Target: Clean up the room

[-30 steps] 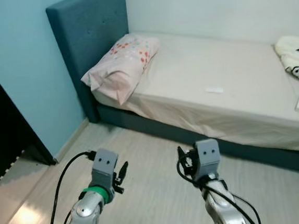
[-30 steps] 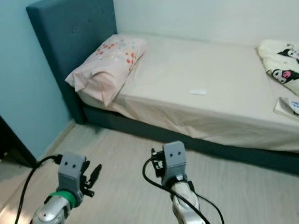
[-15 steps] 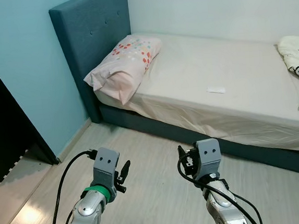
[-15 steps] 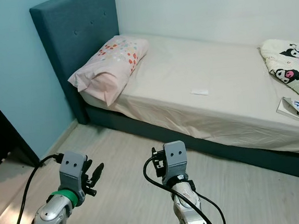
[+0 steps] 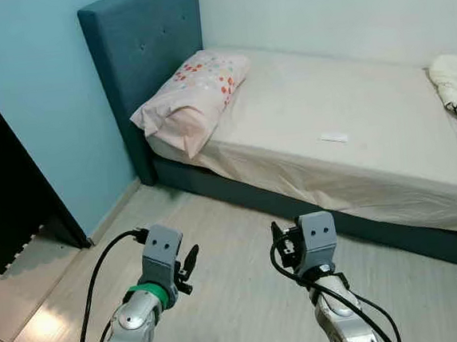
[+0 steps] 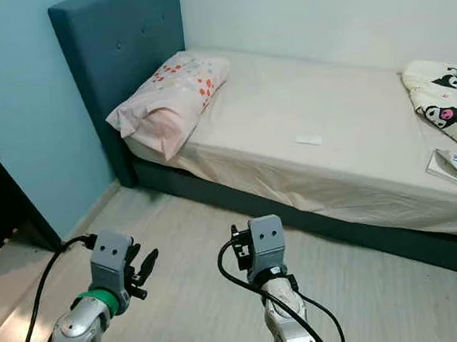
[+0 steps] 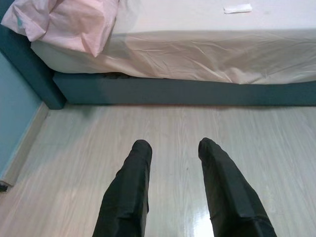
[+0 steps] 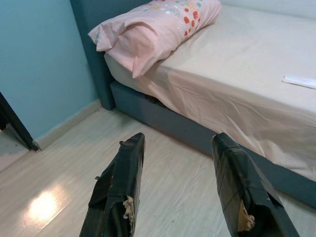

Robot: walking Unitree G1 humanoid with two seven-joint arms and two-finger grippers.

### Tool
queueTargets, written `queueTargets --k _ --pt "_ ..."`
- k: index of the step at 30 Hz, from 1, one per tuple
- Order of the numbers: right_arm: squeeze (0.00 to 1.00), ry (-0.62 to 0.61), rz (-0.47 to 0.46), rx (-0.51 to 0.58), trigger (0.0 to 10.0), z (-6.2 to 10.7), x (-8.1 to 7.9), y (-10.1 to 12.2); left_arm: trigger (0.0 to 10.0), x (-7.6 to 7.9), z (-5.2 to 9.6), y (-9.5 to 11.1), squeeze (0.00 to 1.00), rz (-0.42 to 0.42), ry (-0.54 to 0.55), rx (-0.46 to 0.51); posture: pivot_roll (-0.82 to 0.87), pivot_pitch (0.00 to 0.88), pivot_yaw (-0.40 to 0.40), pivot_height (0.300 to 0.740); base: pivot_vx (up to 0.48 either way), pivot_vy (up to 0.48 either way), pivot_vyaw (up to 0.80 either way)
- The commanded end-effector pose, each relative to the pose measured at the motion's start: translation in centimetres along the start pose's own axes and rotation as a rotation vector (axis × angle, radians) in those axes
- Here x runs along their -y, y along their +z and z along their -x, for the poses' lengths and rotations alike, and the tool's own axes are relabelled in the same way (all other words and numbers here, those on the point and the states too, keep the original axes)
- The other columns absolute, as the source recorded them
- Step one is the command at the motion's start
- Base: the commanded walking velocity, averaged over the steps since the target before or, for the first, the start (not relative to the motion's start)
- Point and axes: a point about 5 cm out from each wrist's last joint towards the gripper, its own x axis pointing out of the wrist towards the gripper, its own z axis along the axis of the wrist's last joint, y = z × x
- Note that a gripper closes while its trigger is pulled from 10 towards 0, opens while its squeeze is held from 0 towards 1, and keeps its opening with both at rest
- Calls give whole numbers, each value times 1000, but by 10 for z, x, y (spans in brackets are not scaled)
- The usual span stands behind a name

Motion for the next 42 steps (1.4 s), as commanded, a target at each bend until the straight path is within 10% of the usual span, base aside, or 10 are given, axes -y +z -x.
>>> queueTargets --k 1,42 --pt "0 4 6 -16 10000 3 0 -5 10000 1 3 -6 0 -5 -1 -16 -92 68 66 740 0 0 0" --pt "0 4 -6 -17 10000 2 0 -4 10000 2 2 -3 0 -18 0 9 -95 73 69 740 0 0 -676"
